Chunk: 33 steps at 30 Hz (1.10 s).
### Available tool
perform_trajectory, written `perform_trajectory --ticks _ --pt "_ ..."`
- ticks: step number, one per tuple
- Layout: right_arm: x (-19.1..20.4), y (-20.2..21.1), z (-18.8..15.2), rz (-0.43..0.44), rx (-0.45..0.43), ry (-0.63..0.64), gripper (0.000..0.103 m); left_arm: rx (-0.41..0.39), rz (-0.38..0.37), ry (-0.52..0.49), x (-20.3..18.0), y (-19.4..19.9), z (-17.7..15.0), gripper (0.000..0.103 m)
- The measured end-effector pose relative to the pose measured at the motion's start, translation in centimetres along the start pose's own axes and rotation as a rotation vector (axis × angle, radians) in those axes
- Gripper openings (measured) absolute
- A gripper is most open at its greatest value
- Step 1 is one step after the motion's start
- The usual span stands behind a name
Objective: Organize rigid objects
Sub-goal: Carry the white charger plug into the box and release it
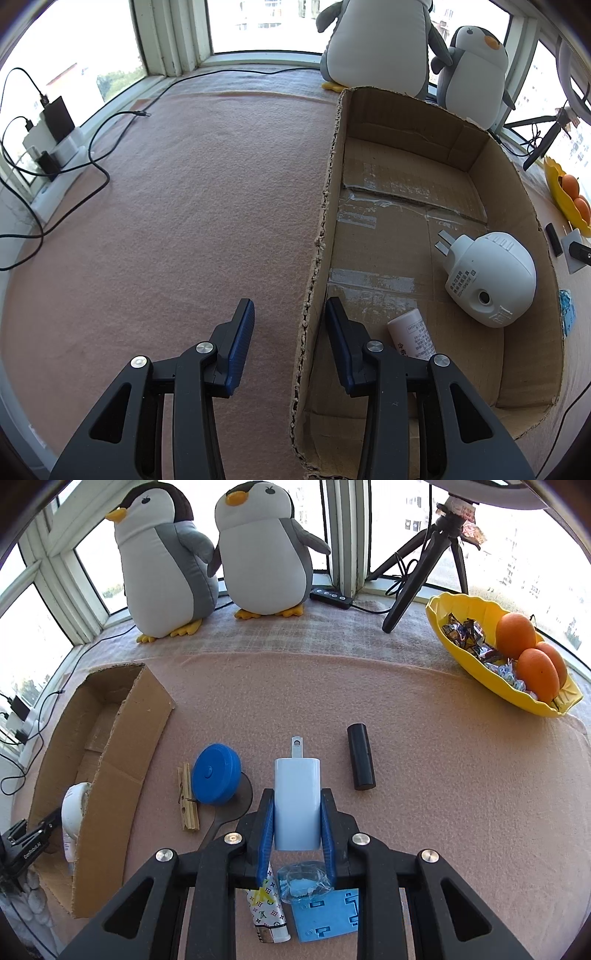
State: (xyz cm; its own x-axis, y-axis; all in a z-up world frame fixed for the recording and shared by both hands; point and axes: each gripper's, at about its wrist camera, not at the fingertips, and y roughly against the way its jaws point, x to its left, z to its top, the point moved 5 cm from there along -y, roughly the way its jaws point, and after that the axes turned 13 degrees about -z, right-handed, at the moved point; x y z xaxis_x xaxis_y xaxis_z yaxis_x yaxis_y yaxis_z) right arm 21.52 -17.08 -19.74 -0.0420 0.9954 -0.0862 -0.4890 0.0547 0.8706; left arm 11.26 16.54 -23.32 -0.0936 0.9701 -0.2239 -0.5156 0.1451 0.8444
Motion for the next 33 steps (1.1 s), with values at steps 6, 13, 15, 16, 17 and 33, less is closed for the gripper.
perform_trajectory --ticks 6,13,15,16,17,33 --pt "2.7 3.7 0.6 0.067 -0.06 0.028 0.02 -0.001 -0.001 0.002 -0.1 0.0 0.0 0.038" --pt "8.3 7.6 -0.7 0.173 -0.109 0.137 0.02 -0.001 -0.002 0.003 -0.2 -0.1 0.0 0.038" --pt "10.0 8.3 -1.4 0.197 -0.11 0.175 0.02 -0.001 -0.002 0.003 -0.2 0.0 0.0 0.038" --pt "10.8 8.6 -1.8 0.21 -0.108 0.198 0.02 -0.001 -0.002 0.003 -0.2 0.0 0.0 0.038" --pt "11.6 8.8 -2.2 0.221 -0.106 0.219 0.02 -0.001 -0.002 0.003 -0.2 0.0 0.0 0.038" --pt "19.4 8.5 -6.4 0.292 -0.071 0.407 0.02 -0.001 -0.003 0.005 -0.3 0.0 0.1 0.038"
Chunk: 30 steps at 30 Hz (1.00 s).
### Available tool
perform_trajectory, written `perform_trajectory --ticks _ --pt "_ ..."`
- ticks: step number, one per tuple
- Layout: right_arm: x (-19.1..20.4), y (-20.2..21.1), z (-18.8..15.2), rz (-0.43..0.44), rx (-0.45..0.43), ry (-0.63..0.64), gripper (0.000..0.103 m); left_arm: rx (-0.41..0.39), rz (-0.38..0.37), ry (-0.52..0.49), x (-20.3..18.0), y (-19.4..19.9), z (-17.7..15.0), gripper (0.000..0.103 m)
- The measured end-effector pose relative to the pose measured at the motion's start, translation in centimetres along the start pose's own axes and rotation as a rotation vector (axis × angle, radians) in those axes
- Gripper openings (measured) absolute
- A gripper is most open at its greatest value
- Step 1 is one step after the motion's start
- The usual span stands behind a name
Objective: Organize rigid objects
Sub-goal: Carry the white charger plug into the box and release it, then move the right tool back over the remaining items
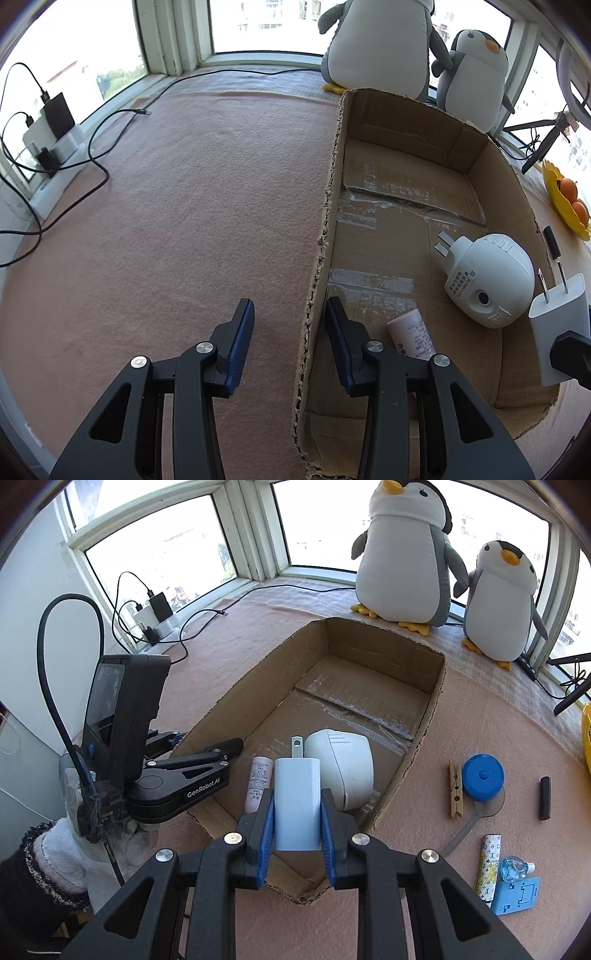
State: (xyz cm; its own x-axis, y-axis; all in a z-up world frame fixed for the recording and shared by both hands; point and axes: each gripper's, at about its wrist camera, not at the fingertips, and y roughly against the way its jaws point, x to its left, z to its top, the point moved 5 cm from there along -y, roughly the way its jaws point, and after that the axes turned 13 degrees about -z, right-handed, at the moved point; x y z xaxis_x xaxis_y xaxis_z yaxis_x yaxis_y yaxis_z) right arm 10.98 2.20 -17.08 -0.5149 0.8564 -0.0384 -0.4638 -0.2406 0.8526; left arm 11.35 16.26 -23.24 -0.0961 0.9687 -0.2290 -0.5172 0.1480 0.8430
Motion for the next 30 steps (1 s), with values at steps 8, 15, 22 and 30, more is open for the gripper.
perform_trajectory --ticks 8,15,22,30 --pt "0.7 -1.1 -0.2 -0.001 0.02 0.016 0.02 0.0 0.0 0.001 0.0 0.0 0.0 0.038" --pt "1.1 -1.3 -0.3 -0.005 0.027 0.034 0.02 0.0 -0.001 0.0 0.0 0.0 0.0 0.038" --pt "1.0 -1.1 -0.2 -0.013 0.019 0.04 0.034 0.0 -0.001 0.0 -0.1 0.1 0.0 0.038" --pt "0.8 -0.7 -0.1 -0.008 0.014 0.025 0.035 -0.001 -0.002 0.001 -0.1 0.1 0.0 0.038"
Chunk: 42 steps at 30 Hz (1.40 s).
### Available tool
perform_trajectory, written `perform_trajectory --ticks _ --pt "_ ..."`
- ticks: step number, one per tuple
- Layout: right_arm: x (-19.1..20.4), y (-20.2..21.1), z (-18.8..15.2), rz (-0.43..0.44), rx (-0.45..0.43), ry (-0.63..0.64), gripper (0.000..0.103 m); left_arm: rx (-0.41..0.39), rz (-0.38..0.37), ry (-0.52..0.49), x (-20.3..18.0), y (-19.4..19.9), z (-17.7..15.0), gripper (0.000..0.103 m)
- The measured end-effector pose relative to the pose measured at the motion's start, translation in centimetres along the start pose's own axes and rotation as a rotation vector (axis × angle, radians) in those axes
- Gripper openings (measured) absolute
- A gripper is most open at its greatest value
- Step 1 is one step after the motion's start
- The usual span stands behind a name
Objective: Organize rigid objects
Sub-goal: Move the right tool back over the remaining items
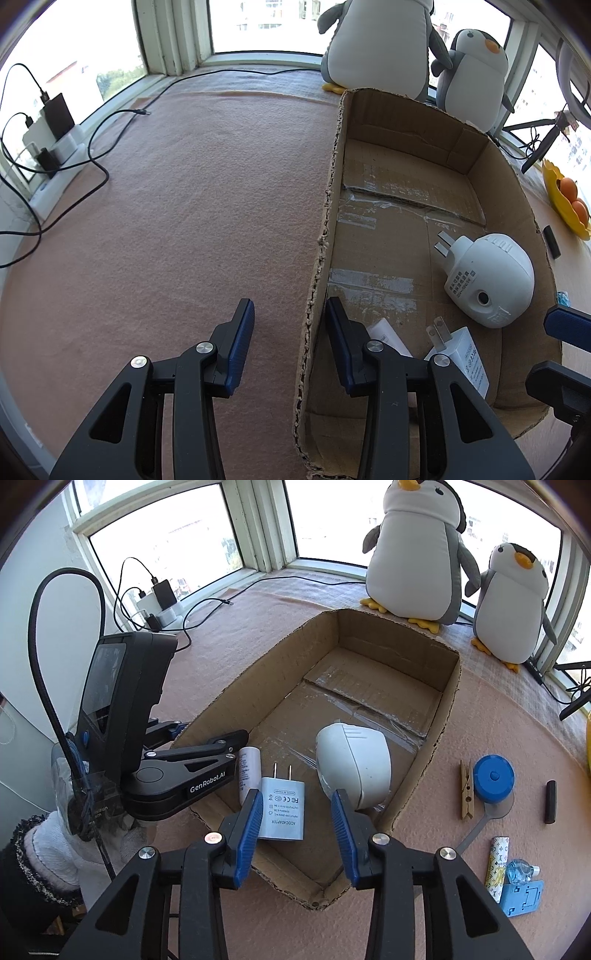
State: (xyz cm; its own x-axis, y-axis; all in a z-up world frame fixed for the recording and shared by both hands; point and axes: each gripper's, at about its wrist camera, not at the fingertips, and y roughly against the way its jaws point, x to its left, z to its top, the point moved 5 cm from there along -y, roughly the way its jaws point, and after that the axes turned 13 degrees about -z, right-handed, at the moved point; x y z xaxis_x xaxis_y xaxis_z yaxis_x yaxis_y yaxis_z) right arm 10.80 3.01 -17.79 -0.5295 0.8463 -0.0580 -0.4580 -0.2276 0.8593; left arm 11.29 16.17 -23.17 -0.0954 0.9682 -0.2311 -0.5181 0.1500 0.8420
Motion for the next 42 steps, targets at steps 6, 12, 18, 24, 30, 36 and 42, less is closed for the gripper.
perform_trajectory --ticks 6,12,18,24,30,36,42 --pt "-1.2 0.6 0.0 0.008 -0.006 -0.046 0.035 0.0 0.0 0.0 0.0 0.0 0.0 0.038" --pt "-3.7 1.7 -0.3 -0.003 -0.021 -0.112 0.035 0.0 0.0 0.0 0.0 0.0 0.0 0.038" --pt "-7.7 2.7 -1.4 -0.03 -0.021 -0.214 0.035 0.0 0.0 0.0 0.0 0.0 0.0 0.038" --pt "-12.3 3.4 -3.8 -0.09 -0.001 -0.307 0.036 0.0 0.0 0.001 0.1 0.0 0.0 0.038" --pt "-17.3 3.5 -6.7 -0.164 0.034 -0.417 0.04 0.0 0.001 0.0 0.1 0.0 0.0 0.038" --pt "-20.5 2.4 -8.5 -0.224 0.074 -0.451 0.04 0.0 0.003 -0.002 0.1 0.0 0.1 0.038" --pt "-20.9 0.2 -9.3 -0.243 0.126 -0.426 0.044 0.001 0.003 -0.002 0.1 0.0 0.1 0.038"
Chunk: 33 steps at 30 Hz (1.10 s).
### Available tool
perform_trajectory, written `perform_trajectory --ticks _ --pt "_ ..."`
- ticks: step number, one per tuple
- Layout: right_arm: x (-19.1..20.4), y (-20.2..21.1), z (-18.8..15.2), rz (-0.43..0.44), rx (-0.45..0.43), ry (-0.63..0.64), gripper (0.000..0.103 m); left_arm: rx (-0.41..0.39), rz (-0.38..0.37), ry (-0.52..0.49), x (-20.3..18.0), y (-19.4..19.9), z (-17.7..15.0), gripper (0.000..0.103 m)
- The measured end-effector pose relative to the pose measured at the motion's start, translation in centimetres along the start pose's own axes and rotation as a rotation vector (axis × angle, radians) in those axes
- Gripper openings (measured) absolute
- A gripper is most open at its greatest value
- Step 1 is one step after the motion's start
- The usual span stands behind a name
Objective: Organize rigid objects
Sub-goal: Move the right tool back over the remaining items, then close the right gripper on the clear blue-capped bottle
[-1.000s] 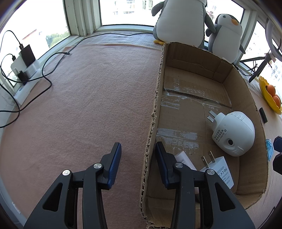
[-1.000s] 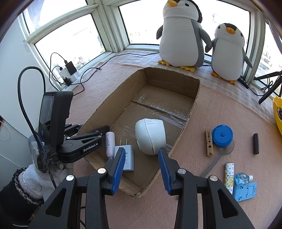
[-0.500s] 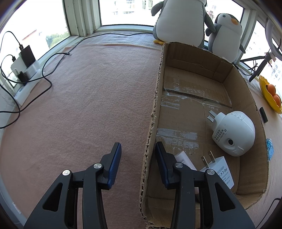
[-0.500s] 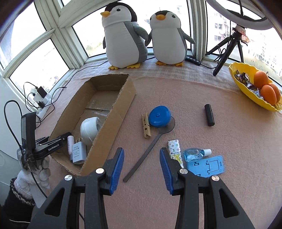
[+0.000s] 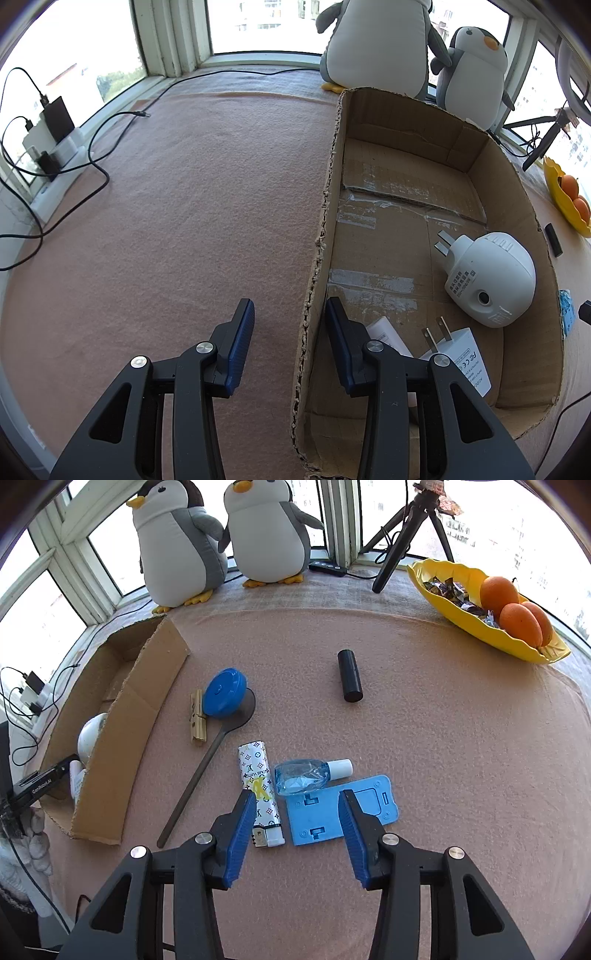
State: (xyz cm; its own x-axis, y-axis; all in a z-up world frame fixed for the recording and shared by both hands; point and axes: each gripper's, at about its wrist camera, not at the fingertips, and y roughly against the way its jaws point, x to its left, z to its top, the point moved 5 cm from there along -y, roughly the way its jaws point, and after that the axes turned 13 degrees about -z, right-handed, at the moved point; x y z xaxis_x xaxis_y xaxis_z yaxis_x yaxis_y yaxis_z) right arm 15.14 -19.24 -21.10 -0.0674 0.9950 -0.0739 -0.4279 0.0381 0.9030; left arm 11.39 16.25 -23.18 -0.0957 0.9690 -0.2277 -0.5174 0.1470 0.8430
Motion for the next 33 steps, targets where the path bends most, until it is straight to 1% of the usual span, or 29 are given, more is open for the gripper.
perform_trajectory --ticks 3,6,12,16,19,24,29,33 --pt "0.2 -0.7 0.0 -0.015 0.006 0.011 0.047 0.0 -0.001 0.001 0.0 0.0 0.0 0.038" --pt "0.4 -1.2 0.3 -0.03 0.002 0.031 0.054 0.001 0.0 0.0 0.0 0.0 0.0 0.038" --pt "0.1 -2.3 0.9 -0.061 0.004 0.064 0.054 0.001 -0.001 0.002 0.0 0.0 0.0 0.038" --pt "-0.1 -2.9 1.1 -0.051 0.014 0.073 0.053 0.0 -0.001 0.003 0.1 -0.1 0.0 0.038" --pt "-0.3 -3.5 1.2 -0.063 0.018 0.087 0.053 0.0 0.001 0.004 0.1 -0.1 0.1 0.038" --pt "-0.5 -4.0 1.6 -0.065 0.016 0.08 0.053 0.0 0.0 0.004 0.2 -0.1 0.1 0.038" --pt "-0.3 -4.0 1.6 -0.045 0.031 0.078 0.053 -0.002 -0.003 0.008 0.2 -0.2 0.1 0.038" --pt "-0.3 -3.9 1.5 -0.054 0.033 0.058 0.053 -0.002 -0.003 0.009 0.3 -0.2 0.1 0.038"
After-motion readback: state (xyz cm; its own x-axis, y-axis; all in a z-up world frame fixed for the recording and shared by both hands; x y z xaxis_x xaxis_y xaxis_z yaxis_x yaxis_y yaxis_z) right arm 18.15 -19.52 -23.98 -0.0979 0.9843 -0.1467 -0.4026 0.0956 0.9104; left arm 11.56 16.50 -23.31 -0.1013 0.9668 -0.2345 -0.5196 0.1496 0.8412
